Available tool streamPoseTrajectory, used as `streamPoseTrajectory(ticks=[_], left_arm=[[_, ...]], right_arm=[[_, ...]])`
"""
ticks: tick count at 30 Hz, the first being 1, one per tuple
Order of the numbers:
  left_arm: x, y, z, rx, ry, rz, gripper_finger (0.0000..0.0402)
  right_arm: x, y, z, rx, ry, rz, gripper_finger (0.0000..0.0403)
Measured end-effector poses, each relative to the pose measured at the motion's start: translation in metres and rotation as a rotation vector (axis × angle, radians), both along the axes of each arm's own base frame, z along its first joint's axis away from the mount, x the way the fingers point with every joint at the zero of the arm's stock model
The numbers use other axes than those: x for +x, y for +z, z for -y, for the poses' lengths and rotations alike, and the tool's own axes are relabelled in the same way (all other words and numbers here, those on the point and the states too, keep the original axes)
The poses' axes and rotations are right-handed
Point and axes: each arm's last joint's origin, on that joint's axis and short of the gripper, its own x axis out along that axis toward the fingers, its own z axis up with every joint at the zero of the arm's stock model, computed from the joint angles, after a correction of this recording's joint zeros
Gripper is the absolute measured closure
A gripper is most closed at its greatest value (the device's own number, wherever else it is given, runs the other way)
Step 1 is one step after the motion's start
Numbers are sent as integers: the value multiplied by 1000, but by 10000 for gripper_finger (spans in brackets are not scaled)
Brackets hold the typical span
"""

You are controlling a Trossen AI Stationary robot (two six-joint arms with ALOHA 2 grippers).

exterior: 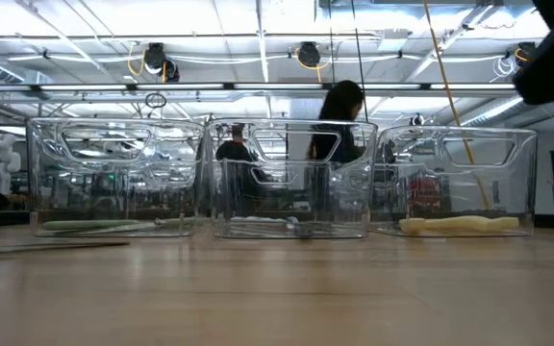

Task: Sort silverware by color (type)
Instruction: Put the green knife into the left transparent bin

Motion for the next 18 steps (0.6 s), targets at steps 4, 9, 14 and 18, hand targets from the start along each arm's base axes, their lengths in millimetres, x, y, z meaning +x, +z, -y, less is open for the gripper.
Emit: streamPoseTrajectory(ticks=[4, 9, 14, 18], left_arm=[[1, -12, 2, 60, -10, -14, 337], [8, -31, 6, 99, -14, -25, 337], [11, -39, 12, 146, -79, 38, 337], [15, -38, 15, 156, -117, 75, 337]], right_arm=[[3, 0, 2, 7, -10, 1, 280], [5, 2, 0, 21, -1, 21, 280], [5, 2, 0, 20, 5, 25, 280], [5, 2, 0, 14, 8, 24, 280]])
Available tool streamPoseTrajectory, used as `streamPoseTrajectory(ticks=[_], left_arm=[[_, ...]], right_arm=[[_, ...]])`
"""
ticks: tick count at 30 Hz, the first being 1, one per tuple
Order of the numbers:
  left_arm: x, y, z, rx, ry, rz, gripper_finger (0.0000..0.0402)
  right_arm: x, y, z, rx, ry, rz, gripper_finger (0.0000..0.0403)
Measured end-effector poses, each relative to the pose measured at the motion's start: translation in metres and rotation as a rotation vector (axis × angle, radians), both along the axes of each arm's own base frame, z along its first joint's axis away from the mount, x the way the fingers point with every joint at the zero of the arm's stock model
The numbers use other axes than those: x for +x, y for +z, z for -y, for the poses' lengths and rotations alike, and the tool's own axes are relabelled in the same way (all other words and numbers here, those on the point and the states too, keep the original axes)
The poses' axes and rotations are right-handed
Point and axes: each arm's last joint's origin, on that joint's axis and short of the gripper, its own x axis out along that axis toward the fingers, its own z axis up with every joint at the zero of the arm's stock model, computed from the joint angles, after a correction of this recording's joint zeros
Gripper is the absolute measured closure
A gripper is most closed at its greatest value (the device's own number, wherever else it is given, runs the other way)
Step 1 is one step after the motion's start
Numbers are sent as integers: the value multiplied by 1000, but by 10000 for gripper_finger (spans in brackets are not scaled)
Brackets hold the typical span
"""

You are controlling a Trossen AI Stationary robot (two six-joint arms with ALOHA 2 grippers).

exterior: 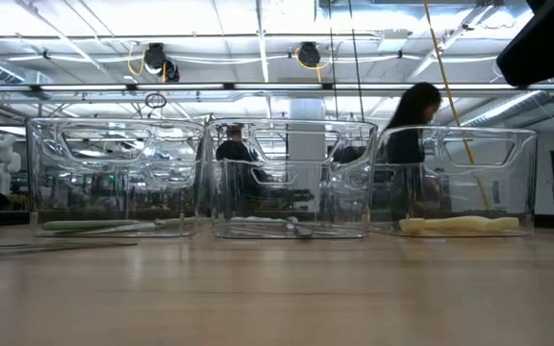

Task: Sort silverware by color (type)
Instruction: Put the green knife into the left transparent bin

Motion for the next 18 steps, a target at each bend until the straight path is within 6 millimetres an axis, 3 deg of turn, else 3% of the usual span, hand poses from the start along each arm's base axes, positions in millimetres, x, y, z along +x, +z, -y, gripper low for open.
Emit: streamPoseTrajectory(ticks=[9, 18], left_arm=[[14, 13, 16, -14, -140, 67, 337], [24, 43, 30, -71, -20, 108, 337]], right_arm=[[2, 0, 1, -20, 9, 0, 280], [5, 0, 4, -58, 30, -9, 280]])
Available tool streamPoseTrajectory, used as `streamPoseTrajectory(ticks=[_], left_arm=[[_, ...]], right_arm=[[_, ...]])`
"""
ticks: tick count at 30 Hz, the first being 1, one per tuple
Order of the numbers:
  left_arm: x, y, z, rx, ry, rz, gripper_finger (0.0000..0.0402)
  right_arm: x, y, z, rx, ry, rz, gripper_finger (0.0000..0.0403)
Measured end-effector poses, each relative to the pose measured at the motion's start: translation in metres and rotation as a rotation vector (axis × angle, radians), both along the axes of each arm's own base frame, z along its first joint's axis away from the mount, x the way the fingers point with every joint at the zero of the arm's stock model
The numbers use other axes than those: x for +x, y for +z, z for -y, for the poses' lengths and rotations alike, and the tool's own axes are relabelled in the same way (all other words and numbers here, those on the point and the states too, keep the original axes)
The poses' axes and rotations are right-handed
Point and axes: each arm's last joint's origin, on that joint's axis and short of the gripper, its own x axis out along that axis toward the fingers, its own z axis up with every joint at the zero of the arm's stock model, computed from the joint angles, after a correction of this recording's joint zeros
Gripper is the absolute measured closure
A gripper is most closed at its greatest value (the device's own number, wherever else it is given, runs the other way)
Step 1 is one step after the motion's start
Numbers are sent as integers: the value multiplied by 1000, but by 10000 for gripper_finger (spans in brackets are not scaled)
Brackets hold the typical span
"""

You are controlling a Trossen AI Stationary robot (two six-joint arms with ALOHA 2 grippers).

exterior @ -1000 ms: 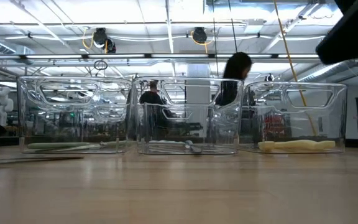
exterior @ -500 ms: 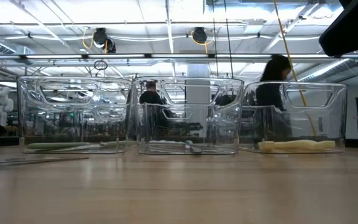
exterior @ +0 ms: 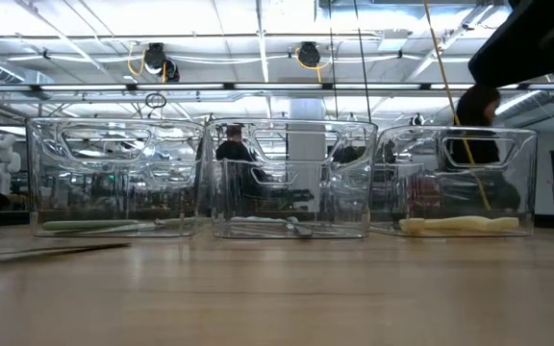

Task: Sort silverware by color (type)
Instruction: Put the green knife into the left transparent bin

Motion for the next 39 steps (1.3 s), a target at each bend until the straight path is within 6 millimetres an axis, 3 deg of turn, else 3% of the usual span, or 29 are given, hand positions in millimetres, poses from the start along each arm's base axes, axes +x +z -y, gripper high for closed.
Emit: streamPoseTrajectory(ticks=[6, 16, 25, 29, 39], left_arm=[[-7, 13, 20, -96, 53, 62, 308], [5, -33, 45, 10, 103, -6, 196], [16, -50, 61, 176, 195, -71, 186], [14, -54, 60, 182, 210, -70, 212], [22, -57, 58, 245, 61, -114, 358]], right_arm=[[0, 0, 0, 4, 15, -13, 280], [0, -1, 0, -30, 37, -19, 280], [3, -1, 3, -37, 30, -19, 280], [8, -1, 7, -37, 13, -20, 280], [20, 0, 19, -84, 5, -29, 280]])
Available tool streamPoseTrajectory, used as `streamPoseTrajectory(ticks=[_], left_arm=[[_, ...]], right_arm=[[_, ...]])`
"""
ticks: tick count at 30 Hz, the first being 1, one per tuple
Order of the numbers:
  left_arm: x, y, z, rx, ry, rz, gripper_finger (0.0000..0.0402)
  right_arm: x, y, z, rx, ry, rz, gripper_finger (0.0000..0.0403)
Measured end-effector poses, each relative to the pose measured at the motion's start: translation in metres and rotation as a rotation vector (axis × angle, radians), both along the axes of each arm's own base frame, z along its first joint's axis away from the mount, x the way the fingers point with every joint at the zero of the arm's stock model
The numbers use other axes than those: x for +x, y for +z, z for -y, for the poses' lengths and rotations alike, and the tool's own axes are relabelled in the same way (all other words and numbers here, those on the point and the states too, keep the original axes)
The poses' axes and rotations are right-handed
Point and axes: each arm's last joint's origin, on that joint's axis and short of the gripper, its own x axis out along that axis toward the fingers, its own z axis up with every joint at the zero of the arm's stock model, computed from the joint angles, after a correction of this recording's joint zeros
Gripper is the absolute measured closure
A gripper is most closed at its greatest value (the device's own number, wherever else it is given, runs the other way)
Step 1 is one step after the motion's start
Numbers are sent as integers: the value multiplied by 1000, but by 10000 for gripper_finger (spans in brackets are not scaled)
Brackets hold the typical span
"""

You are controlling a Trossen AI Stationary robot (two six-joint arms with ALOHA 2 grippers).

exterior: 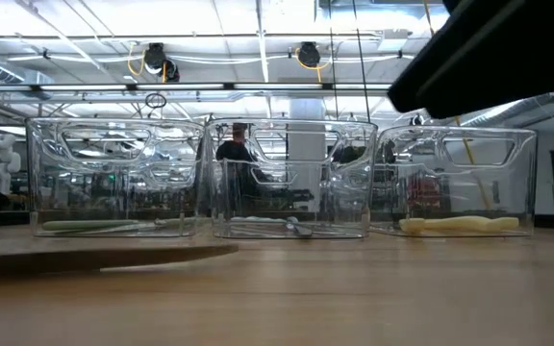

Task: Sort silverware by color (type)
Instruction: Put the green knife into the left transparent bin

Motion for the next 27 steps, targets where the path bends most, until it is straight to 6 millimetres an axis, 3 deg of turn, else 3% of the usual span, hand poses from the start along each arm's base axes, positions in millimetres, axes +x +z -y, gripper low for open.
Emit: streamPoseTrajectory(ticks=[10, 21, 27], left_arm=[[21, -1, -13, 55, -67, -36, 374], [34, -1, -15, 58, -148, -36, 376], [35, -1, -16, 61, -151, -40, 377]], right_arm=[[20, 2, 14, 16, 53, -5, 275], [43, -53, 36, -82, 44, -49, 254], [54, -60, 49, -76, 1, -55, 250]])
